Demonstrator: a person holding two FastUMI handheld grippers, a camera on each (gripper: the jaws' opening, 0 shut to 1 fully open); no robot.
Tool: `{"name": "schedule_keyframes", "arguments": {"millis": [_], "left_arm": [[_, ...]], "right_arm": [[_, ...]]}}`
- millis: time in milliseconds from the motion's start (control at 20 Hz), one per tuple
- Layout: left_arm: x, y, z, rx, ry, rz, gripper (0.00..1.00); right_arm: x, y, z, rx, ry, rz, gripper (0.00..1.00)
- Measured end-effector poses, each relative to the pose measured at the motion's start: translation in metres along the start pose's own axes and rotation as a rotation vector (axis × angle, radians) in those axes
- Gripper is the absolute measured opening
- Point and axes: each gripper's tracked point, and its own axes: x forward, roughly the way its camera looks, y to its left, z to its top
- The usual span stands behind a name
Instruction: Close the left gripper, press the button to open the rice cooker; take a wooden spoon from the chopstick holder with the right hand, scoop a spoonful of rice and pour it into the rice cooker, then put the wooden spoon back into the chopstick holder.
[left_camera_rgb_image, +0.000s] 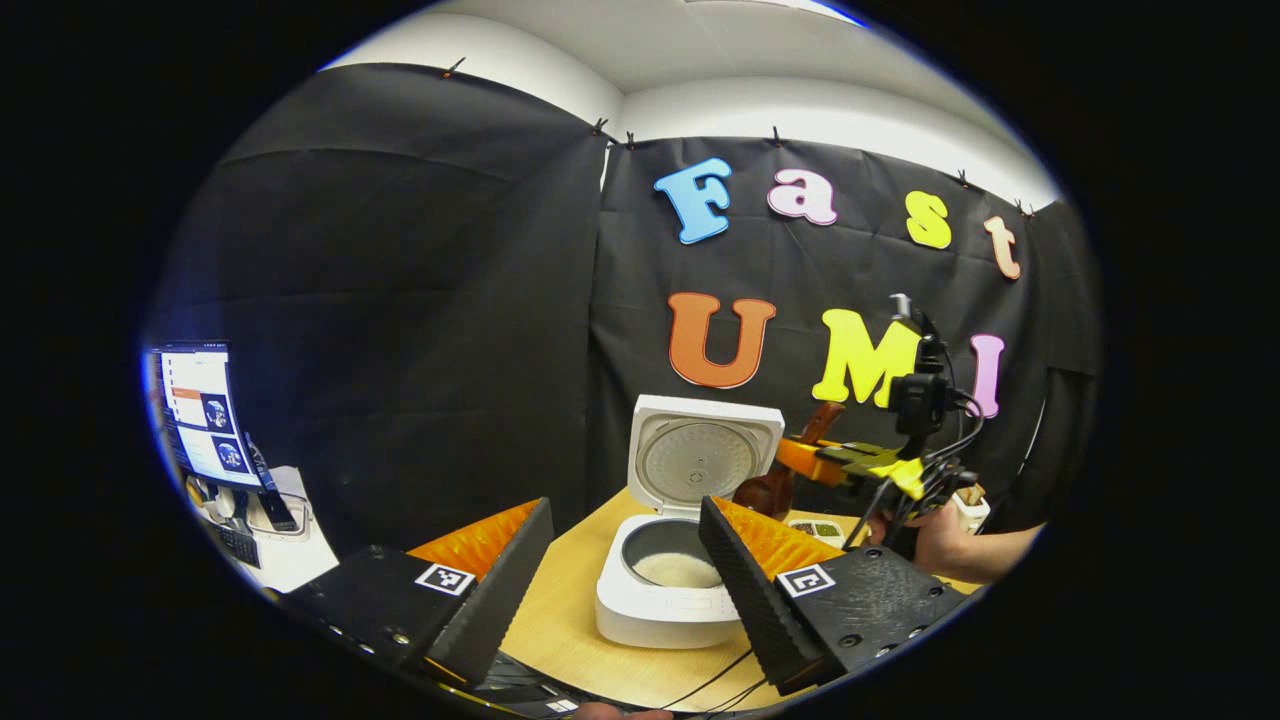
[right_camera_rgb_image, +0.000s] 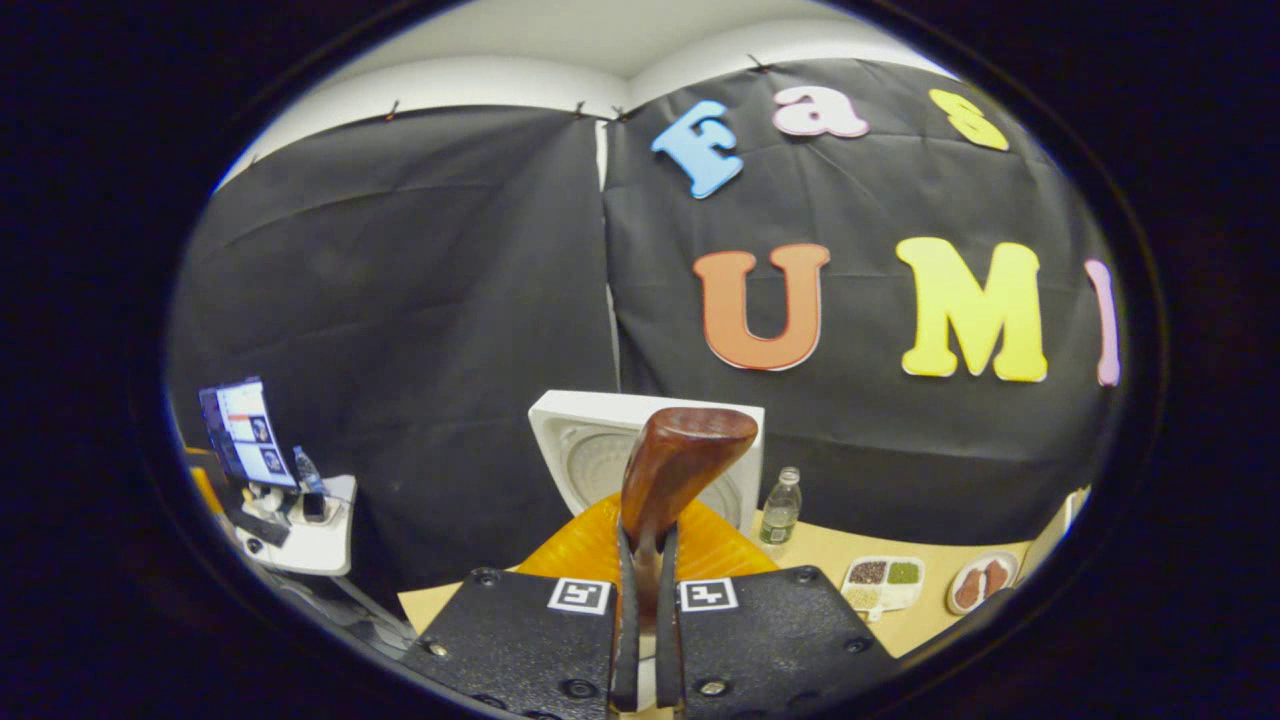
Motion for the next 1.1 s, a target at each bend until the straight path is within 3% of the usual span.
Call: {"name": "schedule_keyframes", "arguments": {"millis": [400, 750, 1100], "left_arm": [[0.017, -0.031, -0.003, -0.018, 0.001, -0.116, 0.94], [0.030, -0.073, -0.007, -0.014, 0.015, -0.236, 0.94], [0.044, -0.115, -0.017, -0.029, 0.048, -0.308, 0.95]], "right_arm": [[-0.099, -0.087, 0.026, 0.247, -0.038, -0.161, 0.12], [-0.206, -0.191, -0.022, 0.386, 0.009, -0.409, 0.12], [-0.284, -0.263, -0.070, 0.389, 0.040, -0.583, 0.12]]}}
